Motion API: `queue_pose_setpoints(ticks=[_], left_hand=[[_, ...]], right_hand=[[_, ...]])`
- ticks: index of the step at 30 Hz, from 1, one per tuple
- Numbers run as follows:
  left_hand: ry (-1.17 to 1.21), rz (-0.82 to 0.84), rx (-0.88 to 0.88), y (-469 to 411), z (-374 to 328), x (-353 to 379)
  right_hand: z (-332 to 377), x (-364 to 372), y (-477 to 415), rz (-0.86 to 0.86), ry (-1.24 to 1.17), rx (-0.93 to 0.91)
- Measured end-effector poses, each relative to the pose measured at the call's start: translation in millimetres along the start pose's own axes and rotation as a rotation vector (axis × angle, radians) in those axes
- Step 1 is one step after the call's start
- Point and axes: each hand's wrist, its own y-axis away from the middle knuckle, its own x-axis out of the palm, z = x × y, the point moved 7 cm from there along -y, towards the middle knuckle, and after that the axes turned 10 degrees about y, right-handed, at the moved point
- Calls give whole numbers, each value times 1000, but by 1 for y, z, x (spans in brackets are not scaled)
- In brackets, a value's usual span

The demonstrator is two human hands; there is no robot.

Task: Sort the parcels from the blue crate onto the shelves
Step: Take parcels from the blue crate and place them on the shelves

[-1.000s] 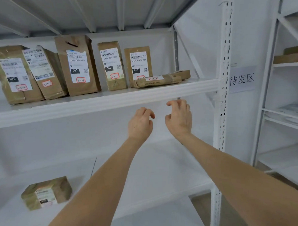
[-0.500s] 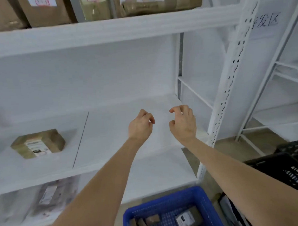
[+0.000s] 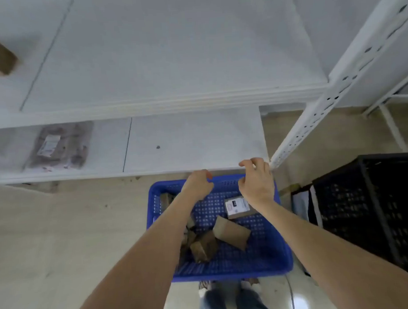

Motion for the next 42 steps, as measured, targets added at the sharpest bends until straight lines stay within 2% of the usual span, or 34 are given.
queue_pose_setpoints(ticks=[10,15,20,24,30,33,36,38,42], left_hand=[[87,174,-262,-113,180,199],[245,174,-377,-189,236,287],[365,119,-396,-262,265,358],[396,94,-378,-309,283,392],[620,124,-446,-332,298,422],[741,119,-485,-335,309,421],[810,-30,-487,-333,319,397],[770,-106,-500,-324,320,373],[722,-226,-515,-273,309,308]], right_hand=[[-110,308,25,496,-166,402],[-146,423,-2,571,-332,503],[-194,509,-48,549,-313,555],[-231,548,-78,497,-237,559],[-243,581,-83,484,-110,559],[-245,591,-74,533,-222,652],[-240,585,-62,585,-297,712],[-230,570,-57,517,-418,739],[-197,519,-40,380,-811,891]])
